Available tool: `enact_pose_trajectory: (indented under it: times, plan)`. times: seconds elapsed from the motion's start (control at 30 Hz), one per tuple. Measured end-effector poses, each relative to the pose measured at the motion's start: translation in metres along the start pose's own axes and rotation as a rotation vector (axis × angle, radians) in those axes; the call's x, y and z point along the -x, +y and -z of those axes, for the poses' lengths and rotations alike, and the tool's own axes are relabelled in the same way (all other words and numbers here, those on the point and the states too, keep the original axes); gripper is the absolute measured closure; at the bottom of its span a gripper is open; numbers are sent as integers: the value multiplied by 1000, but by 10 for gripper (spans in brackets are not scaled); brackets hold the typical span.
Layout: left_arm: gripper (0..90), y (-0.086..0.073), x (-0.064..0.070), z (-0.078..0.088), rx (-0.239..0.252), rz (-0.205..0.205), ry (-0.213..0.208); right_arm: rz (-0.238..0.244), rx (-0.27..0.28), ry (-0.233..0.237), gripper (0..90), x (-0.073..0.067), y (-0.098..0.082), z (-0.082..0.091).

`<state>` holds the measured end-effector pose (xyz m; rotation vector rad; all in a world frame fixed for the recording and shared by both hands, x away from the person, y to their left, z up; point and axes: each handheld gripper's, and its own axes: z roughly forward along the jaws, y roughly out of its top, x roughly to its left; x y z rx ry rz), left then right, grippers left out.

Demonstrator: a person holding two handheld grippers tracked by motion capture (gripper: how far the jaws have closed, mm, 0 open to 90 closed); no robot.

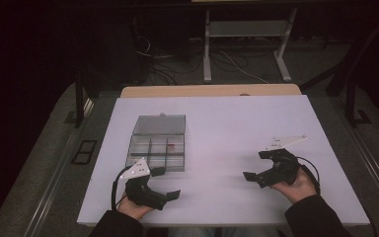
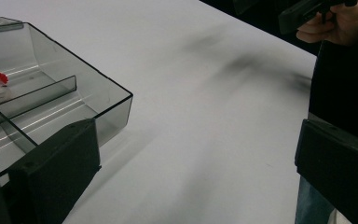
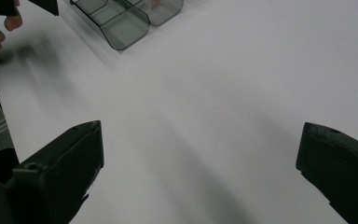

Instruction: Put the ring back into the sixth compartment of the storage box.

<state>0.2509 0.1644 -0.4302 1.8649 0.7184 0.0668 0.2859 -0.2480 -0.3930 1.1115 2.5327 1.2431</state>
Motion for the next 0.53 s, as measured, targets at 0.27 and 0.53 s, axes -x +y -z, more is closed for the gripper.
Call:
enact_pose_trajectory:
  times: [0.27, 0.53]
  plan:
    - [0, 0, 0, 0, -2, -1, 1, -53, 32, -36, 8, 11, -35, 12]
    - [0, 0, 0, 0, -4, 0, 2, -77, 42, -59, 8, 14, -57, 19]
